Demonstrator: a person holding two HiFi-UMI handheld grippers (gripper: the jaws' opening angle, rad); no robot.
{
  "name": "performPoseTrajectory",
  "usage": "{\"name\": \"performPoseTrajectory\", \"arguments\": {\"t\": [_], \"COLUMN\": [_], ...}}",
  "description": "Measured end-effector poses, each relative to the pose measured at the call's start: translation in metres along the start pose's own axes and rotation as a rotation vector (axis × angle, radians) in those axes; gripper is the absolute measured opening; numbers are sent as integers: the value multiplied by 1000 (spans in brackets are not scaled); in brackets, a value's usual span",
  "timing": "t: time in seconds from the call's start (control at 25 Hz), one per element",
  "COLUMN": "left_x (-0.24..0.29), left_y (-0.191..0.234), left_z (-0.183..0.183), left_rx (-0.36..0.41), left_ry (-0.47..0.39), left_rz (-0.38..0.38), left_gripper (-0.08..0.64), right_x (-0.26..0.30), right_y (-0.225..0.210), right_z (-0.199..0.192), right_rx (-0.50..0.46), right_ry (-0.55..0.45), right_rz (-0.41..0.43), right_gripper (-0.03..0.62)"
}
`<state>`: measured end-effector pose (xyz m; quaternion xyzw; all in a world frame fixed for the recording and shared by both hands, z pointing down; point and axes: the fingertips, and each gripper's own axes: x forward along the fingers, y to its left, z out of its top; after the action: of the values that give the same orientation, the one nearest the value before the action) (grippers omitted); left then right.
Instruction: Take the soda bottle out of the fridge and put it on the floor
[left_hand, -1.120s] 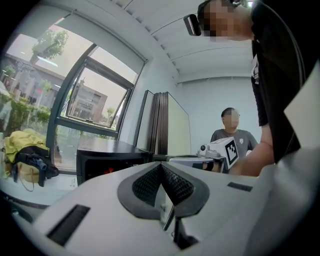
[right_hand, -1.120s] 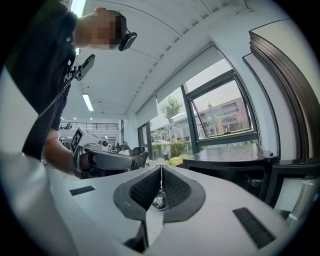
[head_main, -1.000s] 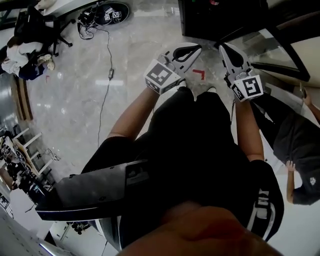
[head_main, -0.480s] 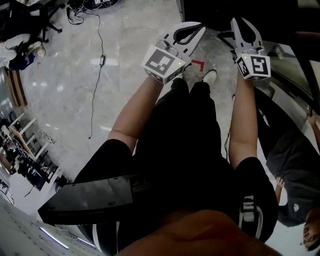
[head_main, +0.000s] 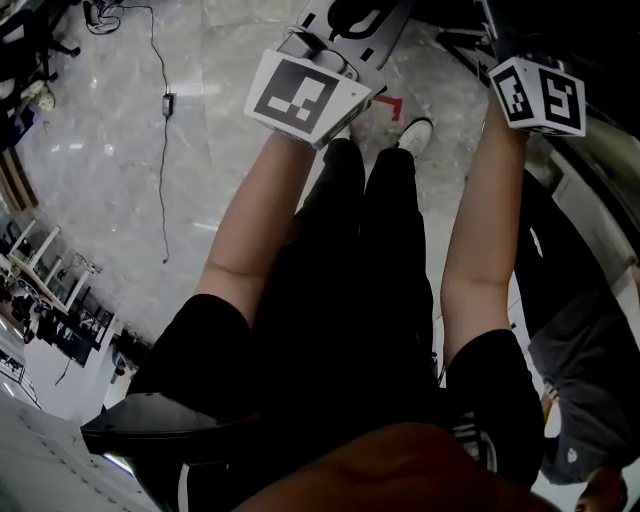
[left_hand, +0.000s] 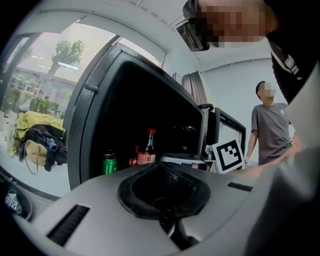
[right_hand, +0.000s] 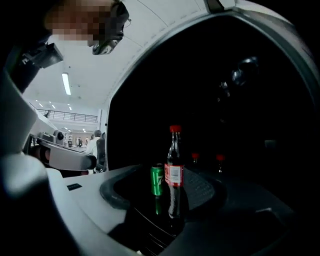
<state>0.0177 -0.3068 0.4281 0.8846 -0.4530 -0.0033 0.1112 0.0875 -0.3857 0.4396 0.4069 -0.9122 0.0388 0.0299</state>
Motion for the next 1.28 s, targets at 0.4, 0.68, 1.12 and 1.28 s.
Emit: {"name": "performPoseTrajectory", "arguments": {"t": [0.4, 0.68, 1.12, 1.28], "left_x": [24, 30, 21, 10], "left_y": [14, 23, 28, 24], "left_z": [-1, 3, 4, 0], "left_rx": [1, 7, 15, 6], "left_ry": [0, 10, 12, 14], "left_rz": [8, 8, 17, 27], "left_gripper": [-3, -3, -3, -3], "right_x": [45, 77, 85, 68], "right_y": [-29, -33, -33, -17], "right_z": [3, 0, 5, 6], "right_rx": [-8, -26, -67, -73], "right_ry": [25, 53, 47, 50], "right_rz": [-9, 13, 15, 54], "right_gripper": [321, 331, 319, 319]}}
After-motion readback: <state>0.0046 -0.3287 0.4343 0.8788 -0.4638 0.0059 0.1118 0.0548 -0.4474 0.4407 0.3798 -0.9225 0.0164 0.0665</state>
